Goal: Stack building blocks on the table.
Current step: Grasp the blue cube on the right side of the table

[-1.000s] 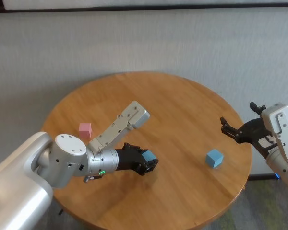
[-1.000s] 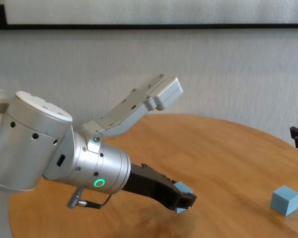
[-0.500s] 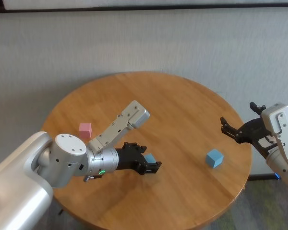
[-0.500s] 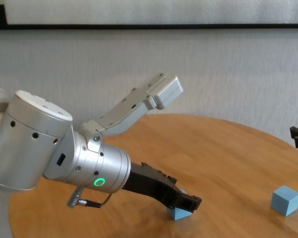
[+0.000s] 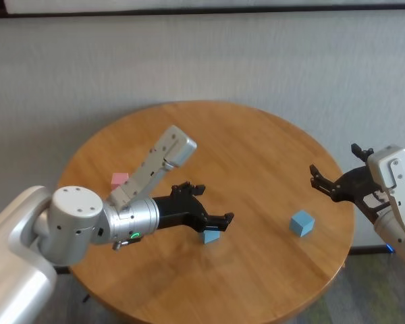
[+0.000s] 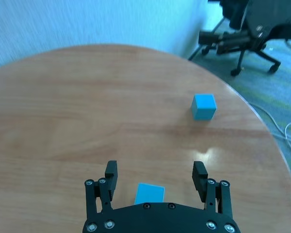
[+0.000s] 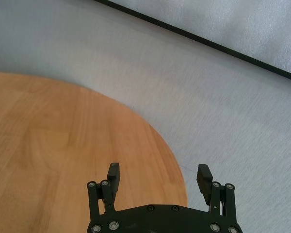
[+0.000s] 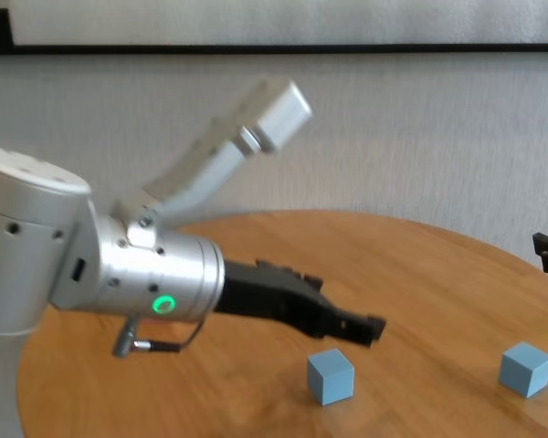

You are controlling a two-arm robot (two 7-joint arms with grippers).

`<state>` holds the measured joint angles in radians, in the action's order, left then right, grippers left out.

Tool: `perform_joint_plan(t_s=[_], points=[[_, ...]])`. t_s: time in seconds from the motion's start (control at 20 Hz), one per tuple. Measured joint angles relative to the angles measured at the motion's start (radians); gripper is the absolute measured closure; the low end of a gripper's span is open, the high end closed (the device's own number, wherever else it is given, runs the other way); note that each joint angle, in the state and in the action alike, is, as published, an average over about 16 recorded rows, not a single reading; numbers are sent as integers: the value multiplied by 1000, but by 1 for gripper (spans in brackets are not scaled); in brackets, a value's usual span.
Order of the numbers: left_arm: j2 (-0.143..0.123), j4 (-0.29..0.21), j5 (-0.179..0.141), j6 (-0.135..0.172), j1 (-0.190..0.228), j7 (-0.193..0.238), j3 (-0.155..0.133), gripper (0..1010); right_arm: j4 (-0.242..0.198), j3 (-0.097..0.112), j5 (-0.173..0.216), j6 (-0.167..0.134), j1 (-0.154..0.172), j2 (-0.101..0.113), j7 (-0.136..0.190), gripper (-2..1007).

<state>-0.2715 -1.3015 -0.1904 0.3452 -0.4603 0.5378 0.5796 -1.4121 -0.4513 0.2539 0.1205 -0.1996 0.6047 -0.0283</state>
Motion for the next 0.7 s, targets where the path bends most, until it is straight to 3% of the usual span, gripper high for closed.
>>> perform_joint_plan(t_s=[0.15, 0.3, 0.5, 0.7], points=[[-6, -48, -21, -44, 40, -47, -37, 30, 0, 0, 0, 0, 0, 0, 0, 0], [-8, -100, -32, -99, 92, -123, -87, 12, 0, 0, 0, 0, 0, 0, 0, 0], [0, -157, -25, -164, 161, -245, -152, 9, 0, 0, 0, 0, 0, 0, 0, 0], [14, -199, -5, -208, 221, -360, -211, 9, 0, 0, 0, 0, 0, 0, 0, 0]])
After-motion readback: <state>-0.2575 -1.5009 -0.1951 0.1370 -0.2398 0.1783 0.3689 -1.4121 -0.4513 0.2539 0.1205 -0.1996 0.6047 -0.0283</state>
